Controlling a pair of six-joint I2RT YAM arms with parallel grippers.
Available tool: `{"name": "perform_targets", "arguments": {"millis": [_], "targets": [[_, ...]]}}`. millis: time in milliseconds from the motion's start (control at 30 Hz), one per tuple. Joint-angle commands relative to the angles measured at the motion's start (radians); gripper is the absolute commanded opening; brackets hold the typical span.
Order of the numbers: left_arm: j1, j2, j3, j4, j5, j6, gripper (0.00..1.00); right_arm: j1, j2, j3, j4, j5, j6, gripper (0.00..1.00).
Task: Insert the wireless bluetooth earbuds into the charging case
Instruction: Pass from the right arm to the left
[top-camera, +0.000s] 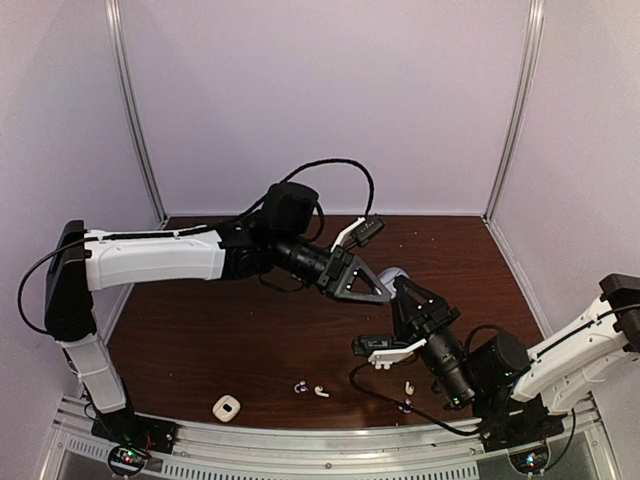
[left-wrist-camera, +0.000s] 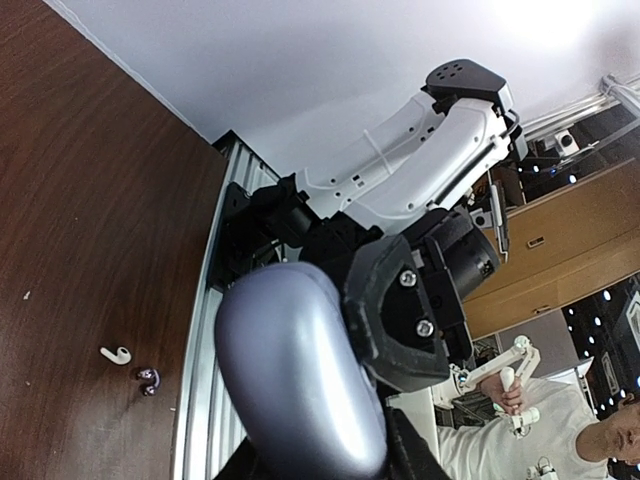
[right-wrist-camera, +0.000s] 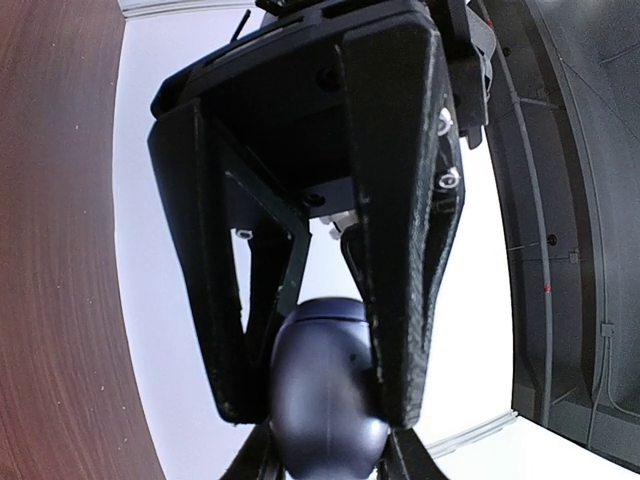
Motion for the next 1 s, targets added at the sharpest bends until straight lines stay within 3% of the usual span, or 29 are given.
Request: {"name": "perform_targets", "arguments": {"millis": [0,400,600,733,867,967], "targets": [[-0.006,0.004,0.03,0.101,0.045,-0.016,0.29,0.006,0.009,-0.02,0.001,-0.021,0.0,0.1],[0.0,-0.027,-0.017,0.139,0.038,0.011,0.1,0.005,-0.036,-0.044,-0.032,-0.021,0.025,0.41],[0.01,-0.04,-0.043,0.154,0.04,0.017,0.08,0.0,-0.064,-0.056,-0.055,-0.016,0.04,0.65],[0.027,-0.058,-0.058,0.155,0.032,0.039,0.07,-0.002,-0.095,-0.065,-0.09,-0.014,0.072,0.72],[0.061,-0.08,-0.082,0.138,0.009,0.085,0.04,-0.007,-0.159,-0.066,-0.18,-0.009,0.169,0.82],[0.092,-0.104,-0.111,0.13,-0.025,0.126,0.03,-0.013,-0.232,-0.032,-0.334,-0.003,0.355,0.85]]}}
